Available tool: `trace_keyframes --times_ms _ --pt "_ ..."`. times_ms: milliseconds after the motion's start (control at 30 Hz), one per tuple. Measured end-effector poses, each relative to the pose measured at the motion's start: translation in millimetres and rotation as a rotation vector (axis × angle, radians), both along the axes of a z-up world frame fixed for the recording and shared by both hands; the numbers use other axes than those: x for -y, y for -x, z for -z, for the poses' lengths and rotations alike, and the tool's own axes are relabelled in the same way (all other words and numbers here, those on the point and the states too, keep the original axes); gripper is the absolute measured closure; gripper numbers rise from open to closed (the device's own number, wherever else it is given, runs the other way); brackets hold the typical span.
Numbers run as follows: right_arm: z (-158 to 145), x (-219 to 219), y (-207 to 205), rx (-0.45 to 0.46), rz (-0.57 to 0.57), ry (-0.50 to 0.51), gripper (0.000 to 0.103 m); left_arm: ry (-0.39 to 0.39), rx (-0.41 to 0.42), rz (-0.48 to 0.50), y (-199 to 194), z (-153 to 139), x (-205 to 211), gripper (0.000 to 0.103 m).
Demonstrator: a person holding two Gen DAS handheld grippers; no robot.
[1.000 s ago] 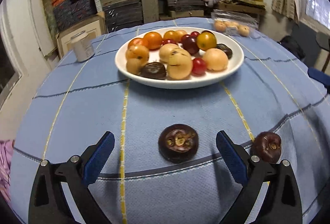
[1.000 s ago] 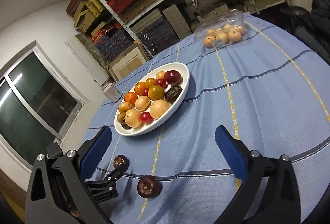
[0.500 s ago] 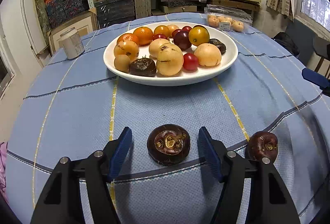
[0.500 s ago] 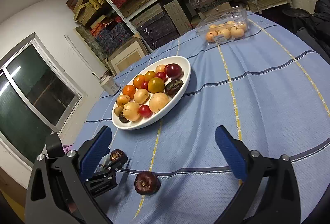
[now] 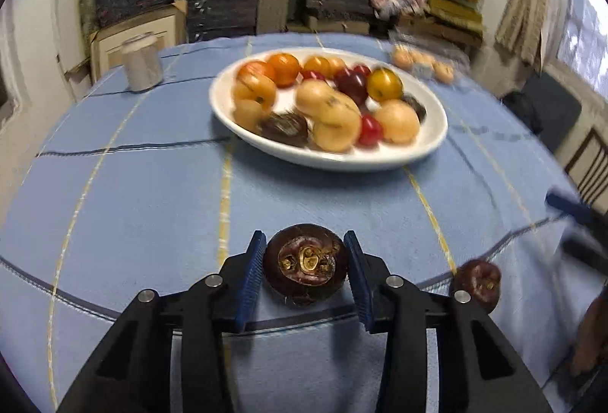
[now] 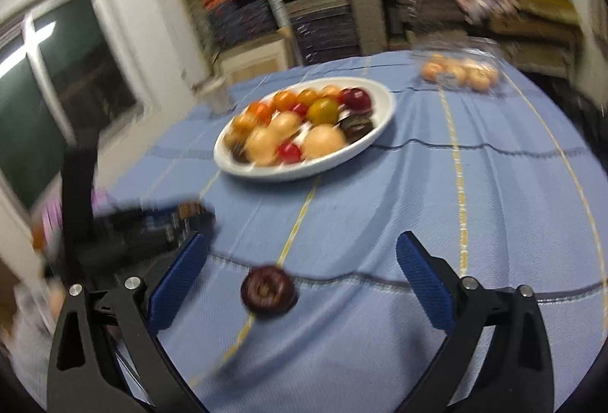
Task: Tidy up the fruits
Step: 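Grasp the dark red fruit with the right tool while the left tool holds its fruit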
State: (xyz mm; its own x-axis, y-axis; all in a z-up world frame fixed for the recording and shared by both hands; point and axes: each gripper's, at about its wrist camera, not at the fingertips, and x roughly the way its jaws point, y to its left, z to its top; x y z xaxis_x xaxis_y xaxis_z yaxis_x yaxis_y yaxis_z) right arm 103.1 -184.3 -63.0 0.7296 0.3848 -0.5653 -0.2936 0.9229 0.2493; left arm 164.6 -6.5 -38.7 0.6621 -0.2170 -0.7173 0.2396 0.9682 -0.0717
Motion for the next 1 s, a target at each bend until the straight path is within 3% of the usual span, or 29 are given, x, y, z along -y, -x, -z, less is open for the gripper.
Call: trace_keyframes --times_ms 200,333,400,433,733,767,800,1000 --pt "20 -52 6 0.007 -0.087 0.267 0.006 0.08 0.019 -0.056 2 -13 -23 0.061" --pt "24 -50 1 -0.014 -0.073 0.256 0.011 0.073 0.033 -0.04 8 -16 -19 0.061" --pt "30 -50 -6 -0.059 -0.075 0.257 0.037 0.067 0.033 -0.028 10 -16 -16 0.061" --pt "33 -51 -9 -0.08 -0.079 0.262 0.04 0.063 0.033 -0.024 11 -16 -15 0.061" --pt "42 -68 -14 -0.117 -0.127 0.305 0.051 0.06 0.024 -0.015 11 -14 -11 0.061" --pt "41 -67 -13 -0.116 -0.125 0.299 0.059 0.057 0.021 -0.013 10 -13 -10 0.061" --pt "41 -65 -14 -0.117 -0.12 0.286 0.06 0.053 0.017 -0.011 10 -12 -9 0.061" --pt "31 -44 -11 -0.092 -0.095 0.167 0.06 0.039 0.002 -0.023 9 -5 -10 0.061"
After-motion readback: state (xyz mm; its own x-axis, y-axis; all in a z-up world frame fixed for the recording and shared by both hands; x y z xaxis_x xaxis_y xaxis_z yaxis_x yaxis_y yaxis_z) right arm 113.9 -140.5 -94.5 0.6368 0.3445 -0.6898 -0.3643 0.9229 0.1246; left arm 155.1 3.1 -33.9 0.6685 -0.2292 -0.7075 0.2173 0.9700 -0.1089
